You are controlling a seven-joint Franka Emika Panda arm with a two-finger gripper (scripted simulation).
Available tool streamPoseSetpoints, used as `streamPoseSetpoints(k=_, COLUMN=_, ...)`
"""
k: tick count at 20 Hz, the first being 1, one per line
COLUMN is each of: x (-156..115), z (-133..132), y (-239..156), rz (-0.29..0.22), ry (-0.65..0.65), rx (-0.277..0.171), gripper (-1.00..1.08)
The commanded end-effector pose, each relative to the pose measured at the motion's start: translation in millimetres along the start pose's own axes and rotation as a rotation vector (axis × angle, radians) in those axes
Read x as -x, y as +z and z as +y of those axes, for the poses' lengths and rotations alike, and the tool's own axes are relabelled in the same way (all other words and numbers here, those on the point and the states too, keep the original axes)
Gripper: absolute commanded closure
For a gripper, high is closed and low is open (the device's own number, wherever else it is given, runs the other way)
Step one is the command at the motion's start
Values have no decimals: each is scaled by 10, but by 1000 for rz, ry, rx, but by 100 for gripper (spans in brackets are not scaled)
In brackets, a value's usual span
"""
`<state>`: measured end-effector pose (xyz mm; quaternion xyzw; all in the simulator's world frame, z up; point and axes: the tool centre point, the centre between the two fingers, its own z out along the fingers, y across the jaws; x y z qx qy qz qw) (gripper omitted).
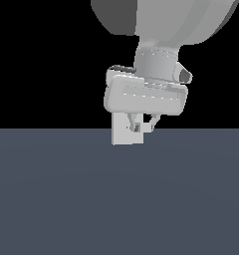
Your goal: Plug the charger into the wall socket.
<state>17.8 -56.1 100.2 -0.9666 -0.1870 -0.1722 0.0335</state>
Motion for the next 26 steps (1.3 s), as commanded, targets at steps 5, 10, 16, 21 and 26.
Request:
streamPoseSetpoints(k=5, x=-10, z=0, y=3, rz=0, ry=-1, rx=-1, gripper=108)
streamPoseSetpoints(k=10, x=-98, z=-4, y=37, rz=-1, ry=-2, rx=0, gripper=108)
streamPoseSetpoints(k=16, x=-315, z=-7, y=119, rz=-1, ry=-2, rx=0, gripper=108)
streamPoseSetpoints(k=21, x=-441, z=-10, y=167, rz=-2, ry=-3, rx=0, gripper=108)
streamPoseSetpoints(k=26, x=-473, z=-5, y=178, rz=-2, ry=-3, rx=-1, gripper=108)
